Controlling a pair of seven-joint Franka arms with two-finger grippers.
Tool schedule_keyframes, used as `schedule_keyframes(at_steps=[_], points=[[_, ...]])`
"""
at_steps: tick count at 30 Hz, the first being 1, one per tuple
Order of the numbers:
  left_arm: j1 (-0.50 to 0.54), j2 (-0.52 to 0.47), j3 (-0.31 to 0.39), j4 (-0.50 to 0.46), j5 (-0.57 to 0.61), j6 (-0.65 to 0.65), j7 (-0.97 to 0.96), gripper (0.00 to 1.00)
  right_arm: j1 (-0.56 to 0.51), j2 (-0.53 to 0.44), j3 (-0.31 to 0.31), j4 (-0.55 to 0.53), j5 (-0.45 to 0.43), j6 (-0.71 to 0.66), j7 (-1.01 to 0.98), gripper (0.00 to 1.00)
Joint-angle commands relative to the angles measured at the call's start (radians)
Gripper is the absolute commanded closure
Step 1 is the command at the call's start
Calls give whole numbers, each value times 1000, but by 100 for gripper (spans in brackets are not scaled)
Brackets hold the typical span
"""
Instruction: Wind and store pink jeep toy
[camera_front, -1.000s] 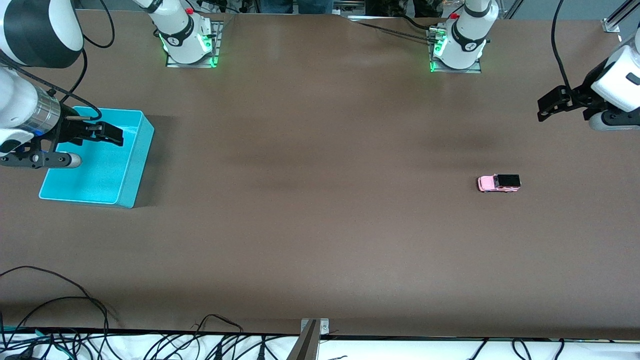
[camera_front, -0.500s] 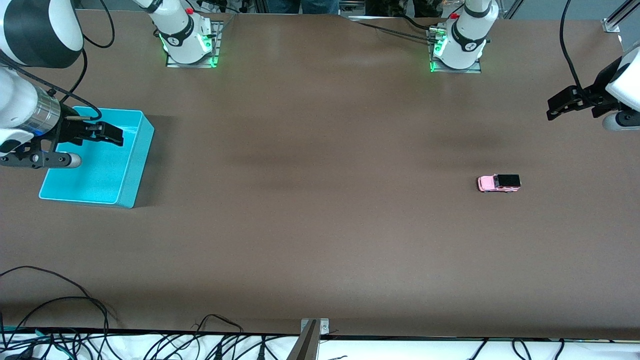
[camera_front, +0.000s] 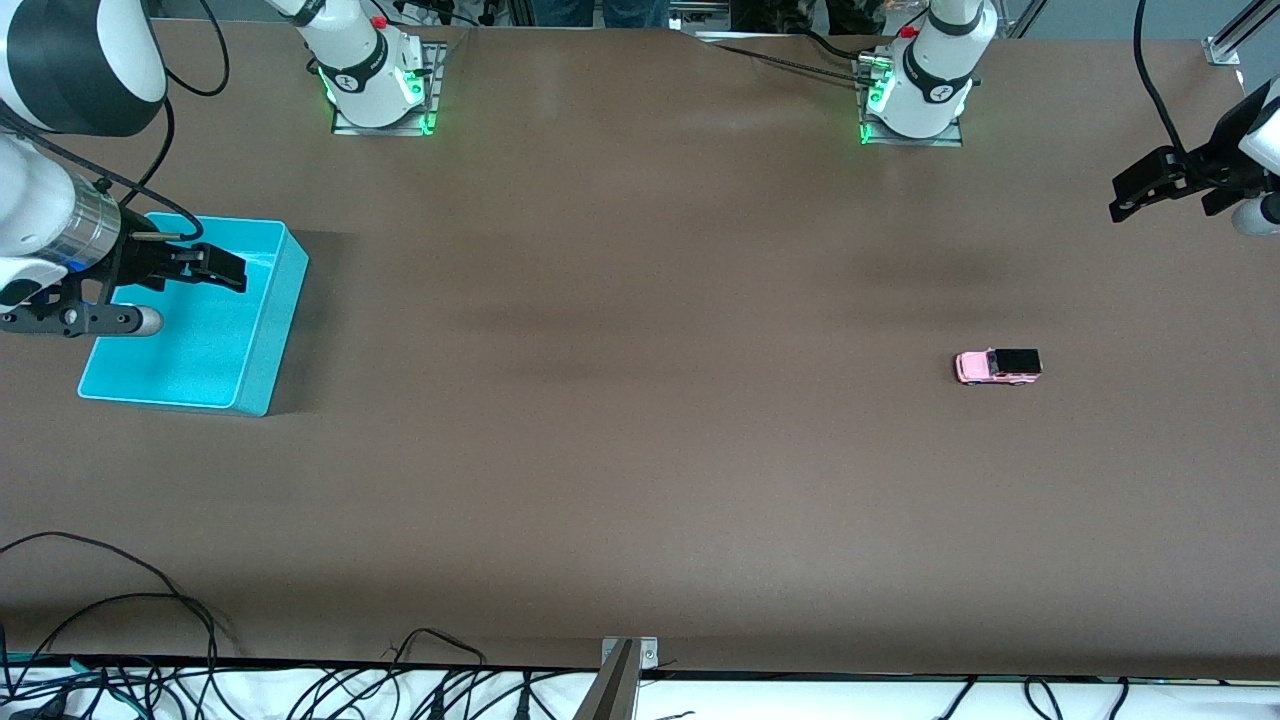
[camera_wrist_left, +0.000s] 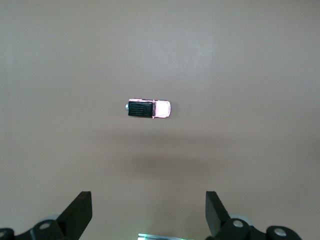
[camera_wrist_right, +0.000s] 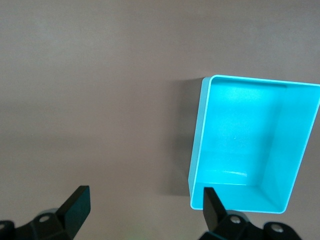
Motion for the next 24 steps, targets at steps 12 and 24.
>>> schedule_keyframes(at_steps=[12, 24], points=[[8, 4, -6, 13, -46, -16, 21, 0, -2, 2, -3, 12, 22, -2, 2, 0], [8, 2, -14, 6, -70, -13, 23, 0, -4, 2, -3, 11, 22, -2, -2, 0]])
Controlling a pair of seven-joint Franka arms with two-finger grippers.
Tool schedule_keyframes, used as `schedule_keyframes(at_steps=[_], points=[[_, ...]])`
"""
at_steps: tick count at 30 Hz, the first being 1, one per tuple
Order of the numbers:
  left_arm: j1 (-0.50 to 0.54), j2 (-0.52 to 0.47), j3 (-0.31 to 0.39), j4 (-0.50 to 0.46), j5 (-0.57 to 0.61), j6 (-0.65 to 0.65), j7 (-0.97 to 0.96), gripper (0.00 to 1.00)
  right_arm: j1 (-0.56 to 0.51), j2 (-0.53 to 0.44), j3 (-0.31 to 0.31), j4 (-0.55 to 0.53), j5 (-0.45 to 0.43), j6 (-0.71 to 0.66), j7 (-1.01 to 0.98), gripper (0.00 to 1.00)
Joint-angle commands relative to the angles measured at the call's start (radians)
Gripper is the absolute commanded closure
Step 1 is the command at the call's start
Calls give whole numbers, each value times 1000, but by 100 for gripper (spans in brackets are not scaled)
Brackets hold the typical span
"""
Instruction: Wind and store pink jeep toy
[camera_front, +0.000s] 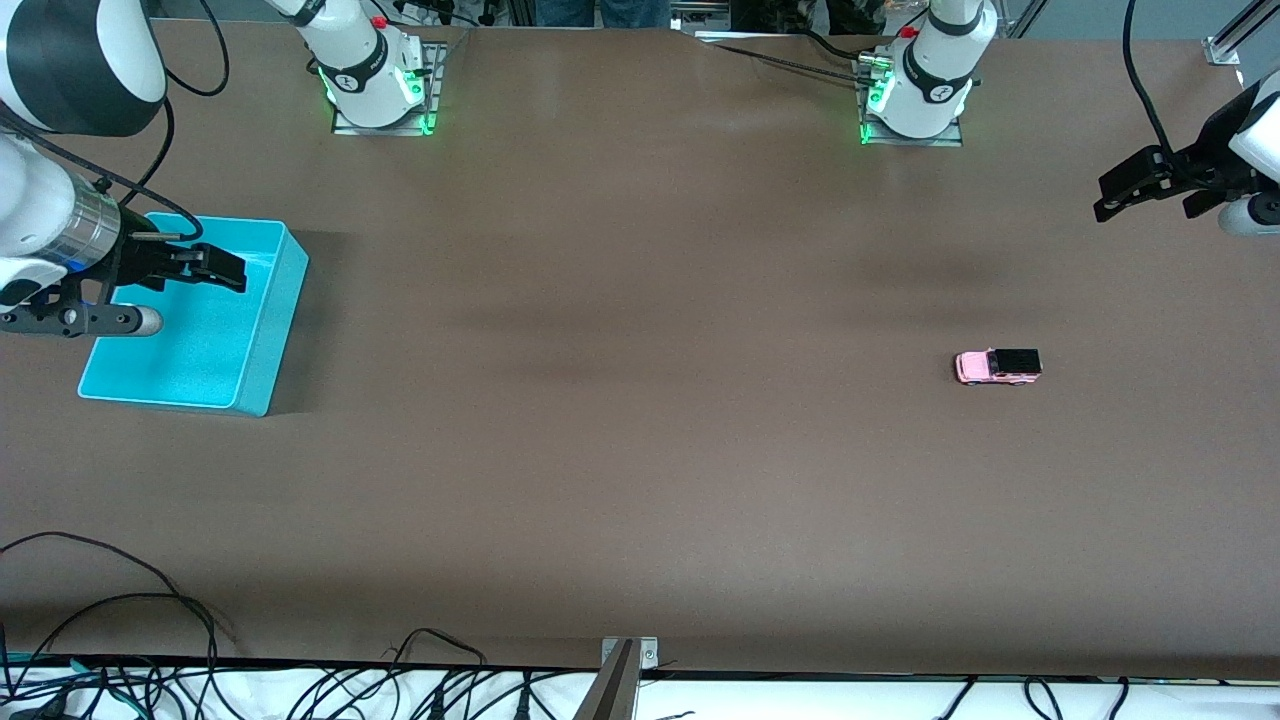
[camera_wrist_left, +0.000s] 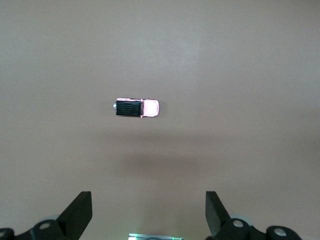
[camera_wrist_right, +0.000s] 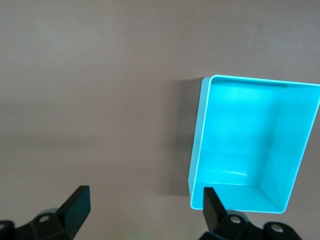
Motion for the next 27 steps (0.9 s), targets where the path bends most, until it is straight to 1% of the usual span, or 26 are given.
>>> schedule_keyframes(at_steps=[1, 5, 10, 19, 27], points=[[8, -1, -22, 6, -23, -16, 23, 0, -4, 2, -2, 11, 22, -2, -2, 0], [4, -13, -45, 0, -14, -16, 17, 0, -4, 2, -2, 11, 22, -2, -2, 0], [-27, -21, -44, -3, -9, -19, 9, 0, -4, 2, -2, 11, 22, -3, -2, 0], [-113, -24, -45, 2, 83, -34, 14, 0, -4, 2, -2, 11, 22, -3, -2, 0], [-114, -13, -47, 5, 72, -31, 23, 0, -4, 2, -2, 11, 22, -5, -2, 0]])
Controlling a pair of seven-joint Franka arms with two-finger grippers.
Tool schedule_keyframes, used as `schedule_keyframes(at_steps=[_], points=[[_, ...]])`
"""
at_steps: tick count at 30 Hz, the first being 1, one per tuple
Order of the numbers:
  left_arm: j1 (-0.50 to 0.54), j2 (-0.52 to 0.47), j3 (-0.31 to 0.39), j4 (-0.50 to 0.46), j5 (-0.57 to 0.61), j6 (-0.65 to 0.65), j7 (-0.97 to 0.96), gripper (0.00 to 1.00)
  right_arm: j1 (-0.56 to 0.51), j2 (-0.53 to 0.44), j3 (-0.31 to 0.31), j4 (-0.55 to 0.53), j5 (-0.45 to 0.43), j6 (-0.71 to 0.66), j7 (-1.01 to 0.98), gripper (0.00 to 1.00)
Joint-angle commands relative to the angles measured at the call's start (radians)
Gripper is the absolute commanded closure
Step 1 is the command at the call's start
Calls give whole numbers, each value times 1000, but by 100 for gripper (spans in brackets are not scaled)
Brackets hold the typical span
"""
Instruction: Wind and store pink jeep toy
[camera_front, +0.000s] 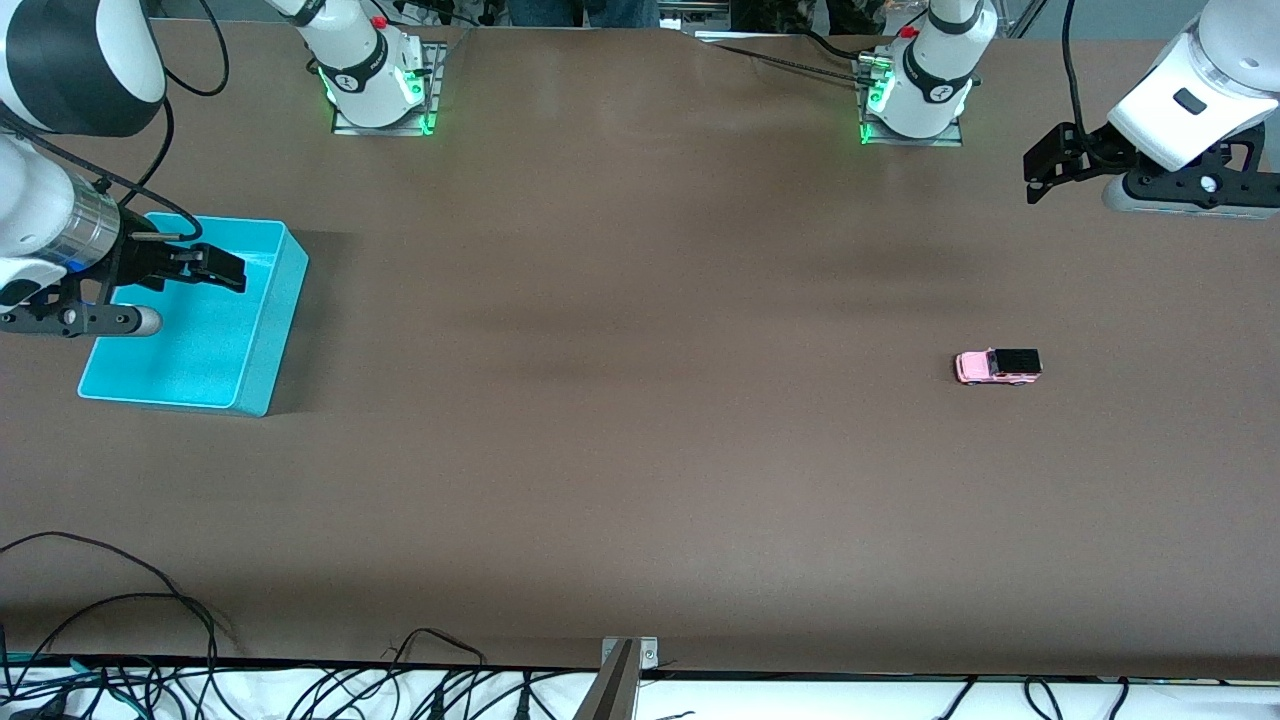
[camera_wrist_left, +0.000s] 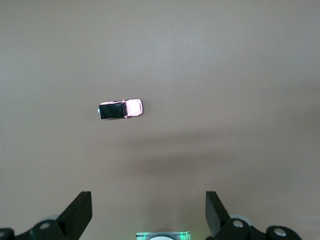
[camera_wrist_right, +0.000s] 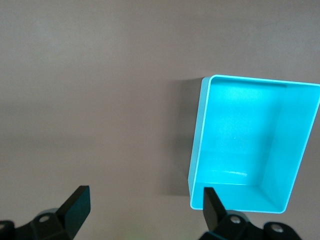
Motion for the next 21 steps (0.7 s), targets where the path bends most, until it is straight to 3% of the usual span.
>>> schedule_keyframes(at_steps=[1, 21], points=[[-9, -2, 2, 3, 25, -13, 21, 0, -4, 2, -2, 11, 21, -5, -2, 0], [-9, 9, -28, 10, 2, -17, 18, 0, -5, 2, -2, 11, 20, -5, -5, 0]])
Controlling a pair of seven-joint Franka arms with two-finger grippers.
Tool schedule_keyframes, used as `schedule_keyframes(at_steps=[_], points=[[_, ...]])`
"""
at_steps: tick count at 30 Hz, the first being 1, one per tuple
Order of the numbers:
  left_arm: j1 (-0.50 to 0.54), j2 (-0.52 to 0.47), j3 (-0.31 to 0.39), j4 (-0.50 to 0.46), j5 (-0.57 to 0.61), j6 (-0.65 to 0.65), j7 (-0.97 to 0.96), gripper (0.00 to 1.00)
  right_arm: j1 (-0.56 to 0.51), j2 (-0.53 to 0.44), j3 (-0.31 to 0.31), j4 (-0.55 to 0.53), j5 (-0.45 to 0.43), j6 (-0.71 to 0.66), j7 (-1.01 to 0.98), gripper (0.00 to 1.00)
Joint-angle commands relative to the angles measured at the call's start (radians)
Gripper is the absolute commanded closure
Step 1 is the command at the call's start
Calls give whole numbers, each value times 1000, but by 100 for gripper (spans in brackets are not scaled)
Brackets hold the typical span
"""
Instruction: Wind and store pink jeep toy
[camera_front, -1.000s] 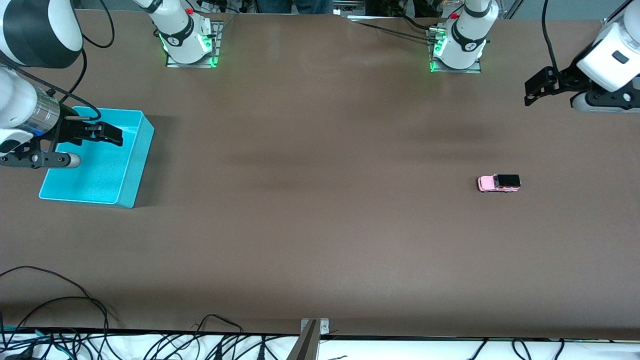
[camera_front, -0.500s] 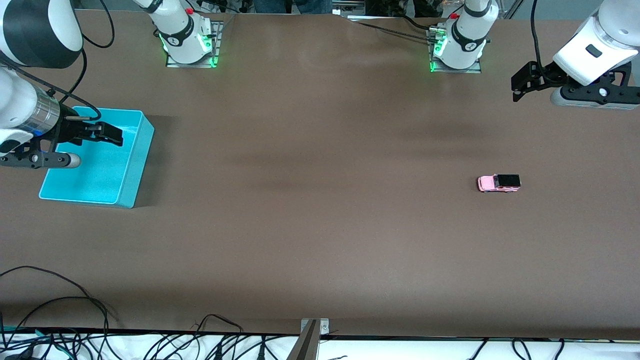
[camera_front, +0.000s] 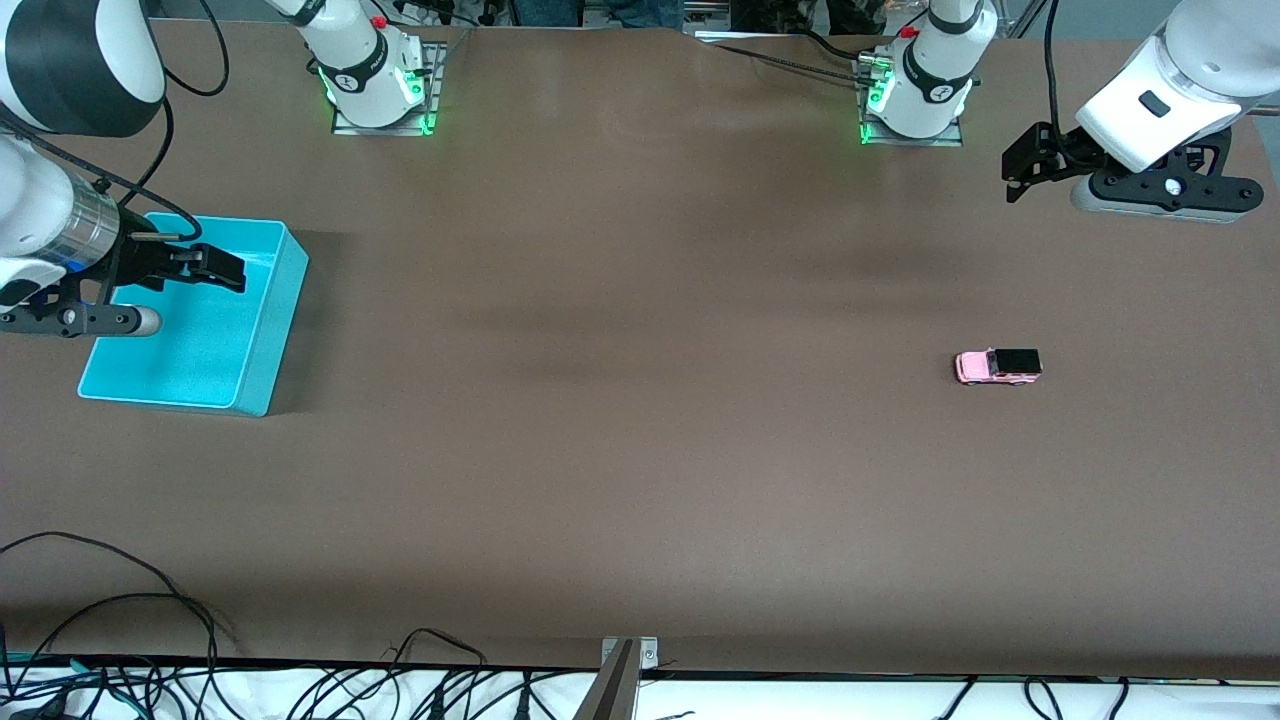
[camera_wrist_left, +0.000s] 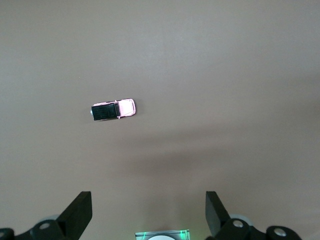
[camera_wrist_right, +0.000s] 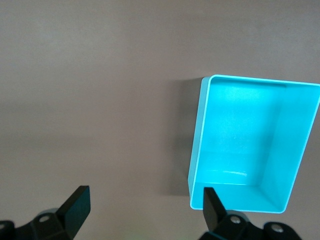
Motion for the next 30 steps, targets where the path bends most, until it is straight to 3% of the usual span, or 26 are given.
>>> schedule_keyframes(at_steps=[1, 7, 30], points=[[-3, 0, -2, 7, -3, -15, 16, 0, -5, 2, -1, 11, 20, -5, -5, 0], [-64, 8, -22, 10, 18, -8, 2, 0, -5, 2, -1, 11, 20, -6, -8, 0], [-50, 20, -25, 14, 31, 0, 2, 0, -8, -1, -4, 11, 18, -8, -8, 0]])
